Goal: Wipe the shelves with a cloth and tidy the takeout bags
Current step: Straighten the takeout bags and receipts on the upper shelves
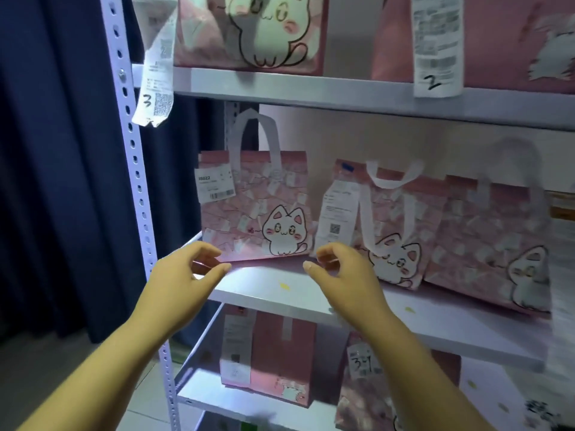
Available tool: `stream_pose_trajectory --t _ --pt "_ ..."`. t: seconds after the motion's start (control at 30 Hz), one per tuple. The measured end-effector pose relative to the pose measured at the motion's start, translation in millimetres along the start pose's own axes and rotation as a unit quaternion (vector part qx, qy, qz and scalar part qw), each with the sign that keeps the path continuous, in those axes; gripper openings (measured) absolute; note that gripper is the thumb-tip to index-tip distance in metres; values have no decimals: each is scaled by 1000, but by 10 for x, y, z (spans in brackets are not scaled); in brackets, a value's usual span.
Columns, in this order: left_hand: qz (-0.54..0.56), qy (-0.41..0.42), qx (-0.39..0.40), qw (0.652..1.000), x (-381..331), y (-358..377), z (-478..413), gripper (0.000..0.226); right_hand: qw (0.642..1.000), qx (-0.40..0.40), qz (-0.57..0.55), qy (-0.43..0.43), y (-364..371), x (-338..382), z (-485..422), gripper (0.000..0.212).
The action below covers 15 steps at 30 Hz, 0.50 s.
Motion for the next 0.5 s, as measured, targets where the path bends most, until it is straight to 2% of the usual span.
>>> stream_pose_trajectory --t 0.17,0.2,0.27,0.33,0.37,0.4,0.43,0.47,0.5 --pt "-44 14 -24 999 236 161 -484 23 999 1 42 21 309 -218 -559 46" --pt "-50 17 -30 998 276 201 -595 29 998 -3 51 24 363 -240 -683 45" --pt "-70 11 -33 997 370 296 -797 40 996 -16 84 31 457 -301 -917 25" --pt "-89 -5 -36 995 464 391 -958 43 992 -19 119 29 564 -332 -1118 39" --pt "-89 -12 -41 995 515 432 -1017 44 990 -9 140 25 626 -341 -1199 37" --pt "-87 -18 -46 995 559 469 -1065 46 987 -3 158 15 671 -326 -1274 21" --pt "-83 -22 -49 995 606 503 -1105 51 985 -10 174 6 700 -320 -1344 33" --pt "-73 -31 -50 996 653 532 -1145 55 983 -15 181 0 735 -321 -1395 62" --pt "-59 -42 -51 996 702 555 -1182 59 984 -17 176 8 758 -323 -1431 78"
Point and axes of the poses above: each hand's wrist, its own z-axis away from the middle knuckle, its own y-axis out of the palm, x = y × z, the point moved 6 cm from there along -z, towards the middle knuckle, and after that the axes turned 5 degrees about -x, right-handed, at the moved point
